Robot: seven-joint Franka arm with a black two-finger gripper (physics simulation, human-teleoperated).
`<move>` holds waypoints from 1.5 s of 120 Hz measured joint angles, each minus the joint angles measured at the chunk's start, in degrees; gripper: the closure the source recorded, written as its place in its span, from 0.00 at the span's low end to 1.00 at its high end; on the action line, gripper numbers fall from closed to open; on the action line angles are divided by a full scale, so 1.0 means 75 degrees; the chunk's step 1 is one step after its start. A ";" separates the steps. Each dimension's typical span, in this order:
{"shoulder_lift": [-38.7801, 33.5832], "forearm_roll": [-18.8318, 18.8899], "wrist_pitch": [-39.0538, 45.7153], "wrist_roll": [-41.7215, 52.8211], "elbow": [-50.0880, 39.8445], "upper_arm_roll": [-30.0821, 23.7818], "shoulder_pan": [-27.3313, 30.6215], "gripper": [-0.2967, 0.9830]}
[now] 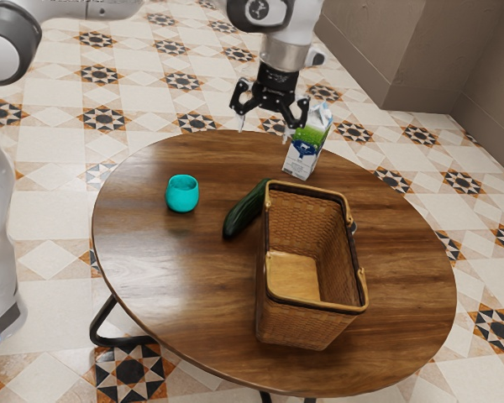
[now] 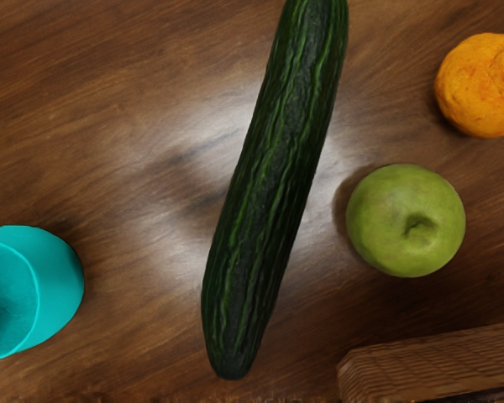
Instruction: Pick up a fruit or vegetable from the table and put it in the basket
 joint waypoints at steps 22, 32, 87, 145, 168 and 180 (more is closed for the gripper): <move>-0.0092 -0.0079 0.0692 -0.1417 -0.0401 -0.0230 -0.0316 0.23; -0.0060 0.0095 0.0733 -0.1882 -0.0076 -0.0049 -0.0158 0.23; 0.0403 0.0325 0.1086 -0.3609 -0.0652 -0.0027 -0.0423 0.23; 0.1177 0.0265 0.1728 -0.4422 -0.0727 -0.0064 0.0270 0.23; 0.1348 0.0150 0.1931 -0.4609 -0.0872 -0.0130 -0.0242 0.23; 0.1364 0.0110 0.1999 -0.4680 -0.0878 -0.0135 -0.0171 0.23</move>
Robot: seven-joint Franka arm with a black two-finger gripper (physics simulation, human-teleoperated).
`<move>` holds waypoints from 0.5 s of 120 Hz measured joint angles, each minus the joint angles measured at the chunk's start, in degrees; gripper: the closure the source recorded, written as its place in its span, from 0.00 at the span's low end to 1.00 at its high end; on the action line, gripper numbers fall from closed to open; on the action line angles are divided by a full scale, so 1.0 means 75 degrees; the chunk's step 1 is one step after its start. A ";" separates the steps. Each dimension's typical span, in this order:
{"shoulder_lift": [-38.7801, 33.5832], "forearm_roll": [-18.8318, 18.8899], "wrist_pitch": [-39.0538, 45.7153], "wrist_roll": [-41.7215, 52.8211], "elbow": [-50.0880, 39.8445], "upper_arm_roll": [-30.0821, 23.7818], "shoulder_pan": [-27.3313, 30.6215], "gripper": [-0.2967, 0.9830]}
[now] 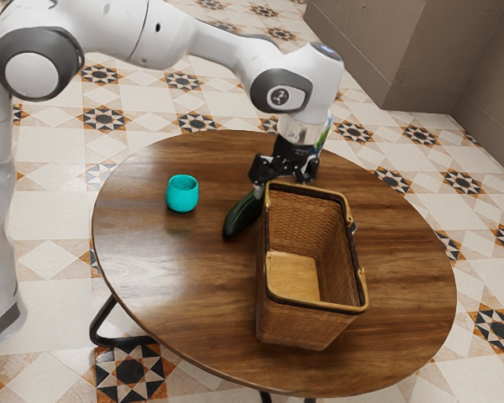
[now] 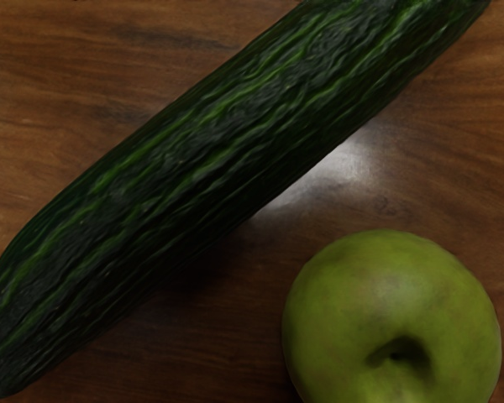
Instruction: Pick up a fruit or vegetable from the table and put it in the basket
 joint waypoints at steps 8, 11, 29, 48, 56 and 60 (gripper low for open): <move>0.0012 -0.0013 0.0030 -0.0040 -0.0001 0.0002 0.0022 0.23; 0.0021 -0.0016 0.0038 -0.0054 -0.0001 0.0001 0.0027 0.23; 0.0154 -0.0027 0.0140 -0.0126 0.0002 0.0005 0.0020 0.23; 0.0461 -0.0063 0.0350 -0.0157 0.0163 0.0028 0.0084 0.23; 0.0633 -0.0104 0.0428 -0.0159 0.0259 0.0032 0.0111 0.23; 0.0714 -0.0125 0.0458 -0.0159 0.0332 0.0033 0.0112 0.23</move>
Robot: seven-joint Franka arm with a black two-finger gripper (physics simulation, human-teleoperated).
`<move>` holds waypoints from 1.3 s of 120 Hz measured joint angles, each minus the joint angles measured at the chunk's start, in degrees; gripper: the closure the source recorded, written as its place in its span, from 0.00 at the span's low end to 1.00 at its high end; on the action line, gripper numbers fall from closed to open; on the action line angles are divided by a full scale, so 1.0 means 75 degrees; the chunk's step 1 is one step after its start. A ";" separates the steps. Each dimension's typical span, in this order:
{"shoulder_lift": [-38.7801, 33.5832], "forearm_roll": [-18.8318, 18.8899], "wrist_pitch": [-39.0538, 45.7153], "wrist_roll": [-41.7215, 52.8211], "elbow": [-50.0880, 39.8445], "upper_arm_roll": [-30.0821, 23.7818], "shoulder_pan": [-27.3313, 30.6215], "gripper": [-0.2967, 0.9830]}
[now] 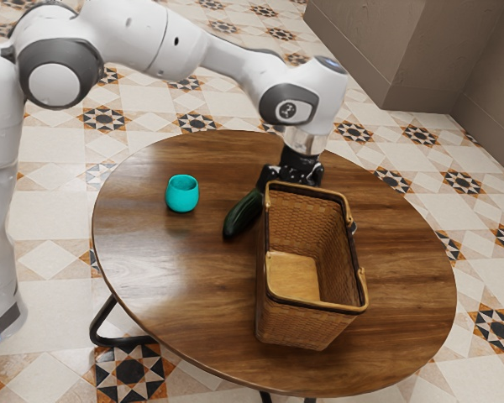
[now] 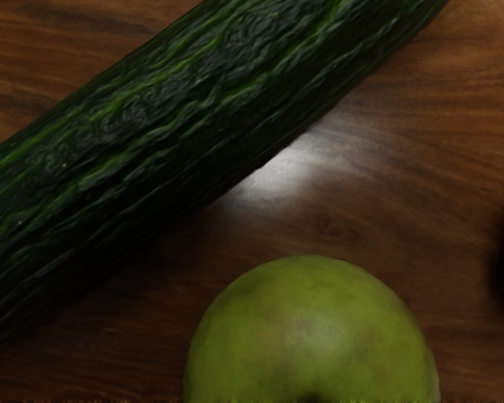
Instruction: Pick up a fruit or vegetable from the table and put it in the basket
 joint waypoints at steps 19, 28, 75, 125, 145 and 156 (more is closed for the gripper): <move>0.0263 -0.0124 0.0187 -0.0001 0.0087 0.0000 0.0008 0.23; 0.0399 -0.0180 0.0265 0.0002 0.0089 0.0001 0.0104 0.23; 0.0796 -0.0417 0.0542 0.0010 0.0064 0.0001 0.0137 0.23; 0.0594 -0.0876 -0.0121 0.0084 0.0750 0.0036 0.0250 0.54; 0.0014 -0.0621 -0.1805 0.0057 0.2226 0.0114 0.0360 0.49; -0.0055 -0.0387 -0.2674 -0.0006 0.2866 -0.0119 0.0431 0.49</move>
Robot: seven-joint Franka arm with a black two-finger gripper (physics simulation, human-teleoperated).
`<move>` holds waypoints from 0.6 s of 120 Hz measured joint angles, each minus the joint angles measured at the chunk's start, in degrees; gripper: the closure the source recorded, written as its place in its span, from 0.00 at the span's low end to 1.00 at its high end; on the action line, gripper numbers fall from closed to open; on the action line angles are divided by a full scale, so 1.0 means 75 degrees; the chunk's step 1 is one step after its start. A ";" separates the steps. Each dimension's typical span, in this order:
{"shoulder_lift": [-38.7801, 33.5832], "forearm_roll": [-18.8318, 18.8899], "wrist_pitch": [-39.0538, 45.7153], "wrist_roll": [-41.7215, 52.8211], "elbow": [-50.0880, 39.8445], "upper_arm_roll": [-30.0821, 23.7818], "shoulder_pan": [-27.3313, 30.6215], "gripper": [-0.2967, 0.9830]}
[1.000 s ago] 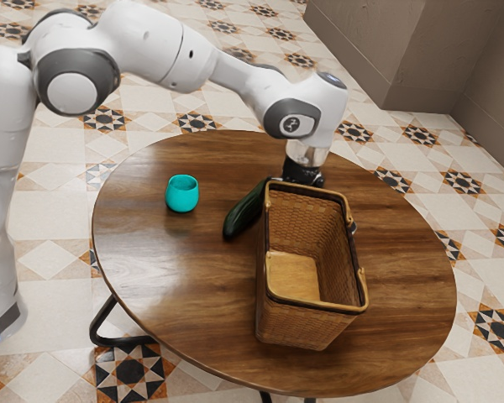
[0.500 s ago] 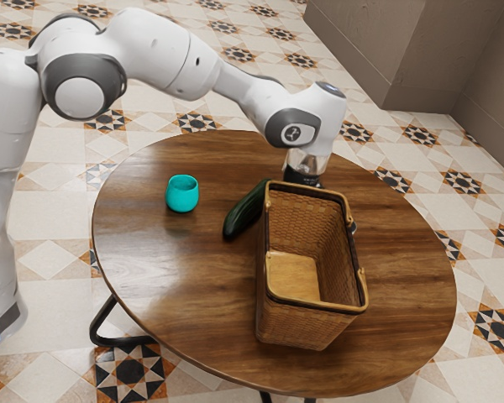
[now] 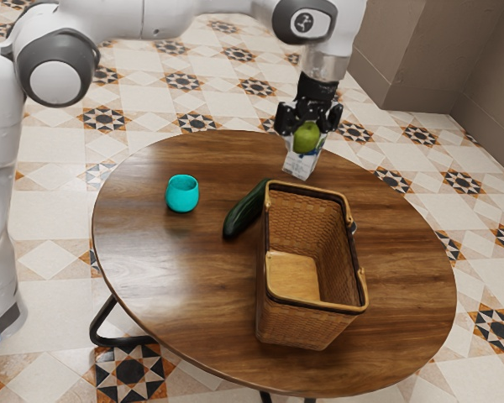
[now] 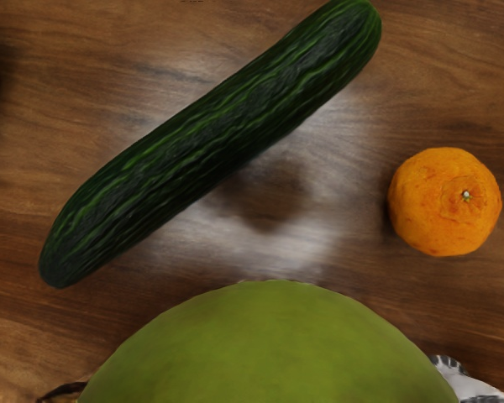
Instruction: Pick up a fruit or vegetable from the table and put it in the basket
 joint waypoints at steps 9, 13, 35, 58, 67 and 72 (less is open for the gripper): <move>0.0010 0.0151 -0.0470 -0.0076 0.0206 -0.0633 -0.0056 0.49; 0.0071 0.0201 -0.0612 -0.0117 0.0280 -0.0965 -0.0126 0.49; 0.0370 0.0327 -0.0849 -0.0320 0.0304 -0.1531 -0.0418 0.50; 0.0435 0.0542 -0.0752 -0.0450 0.0290 -0.1647 -0.0468 0.30; 0.0316 0.0587 -0.0850 -0.0490 0.0340 -0.2026 -0.0443 0.27; 0.0204 0.0721 -0.0977 -0.0326 0.0631 -0.2066 -0.0431 0.26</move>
